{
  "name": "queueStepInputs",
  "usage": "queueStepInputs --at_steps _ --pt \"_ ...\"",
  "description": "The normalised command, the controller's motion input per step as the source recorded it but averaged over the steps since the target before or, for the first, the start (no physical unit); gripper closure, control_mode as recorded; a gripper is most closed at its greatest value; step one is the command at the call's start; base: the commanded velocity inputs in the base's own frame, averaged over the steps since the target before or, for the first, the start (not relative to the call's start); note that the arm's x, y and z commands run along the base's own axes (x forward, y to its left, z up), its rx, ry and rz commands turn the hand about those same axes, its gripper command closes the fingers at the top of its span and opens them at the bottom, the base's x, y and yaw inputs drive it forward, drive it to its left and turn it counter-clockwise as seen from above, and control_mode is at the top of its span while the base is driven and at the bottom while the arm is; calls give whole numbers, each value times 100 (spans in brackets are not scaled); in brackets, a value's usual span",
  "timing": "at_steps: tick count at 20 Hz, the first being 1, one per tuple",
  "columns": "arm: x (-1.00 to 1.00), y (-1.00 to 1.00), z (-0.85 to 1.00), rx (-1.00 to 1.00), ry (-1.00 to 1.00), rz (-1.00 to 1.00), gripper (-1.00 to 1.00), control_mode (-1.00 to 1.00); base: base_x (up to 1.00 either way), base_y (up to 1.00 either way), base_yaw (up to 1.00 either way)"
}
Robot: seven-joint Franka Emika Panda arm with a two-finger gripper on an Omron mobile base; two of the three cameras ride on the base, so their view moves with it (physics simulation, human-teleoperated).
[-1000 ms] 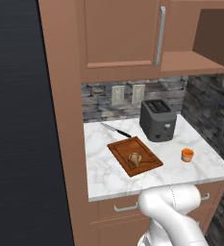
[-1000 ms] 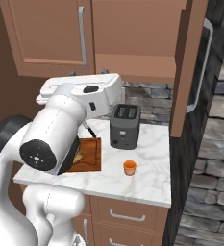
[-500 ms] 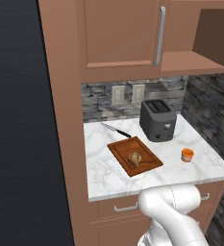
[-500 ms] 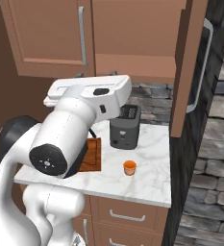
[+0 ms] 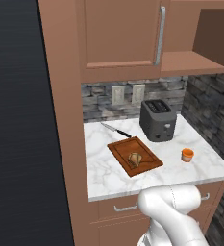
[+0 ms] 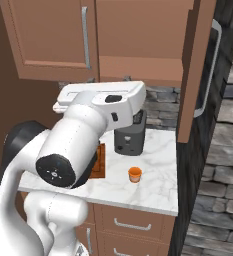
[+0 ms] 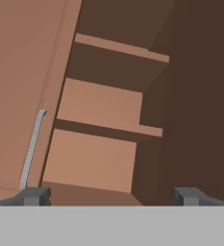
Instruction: Pick the bread, place it on the cutting board, pick the jam, place it on the counter, and close the cabinet.
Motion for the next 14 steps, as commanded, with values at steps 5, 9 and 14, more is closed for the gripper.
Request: queueStepInputs --at_steps 5,9,14 --pt "-11 -22 -5 0 0 -7 -100 -100 0 0 0" --pt "-16 -18 -1 0 0 -7 -100 -100 0 0 0" --pt "-23 -13 0 0 0 -8 -100 -100 0 0 0"
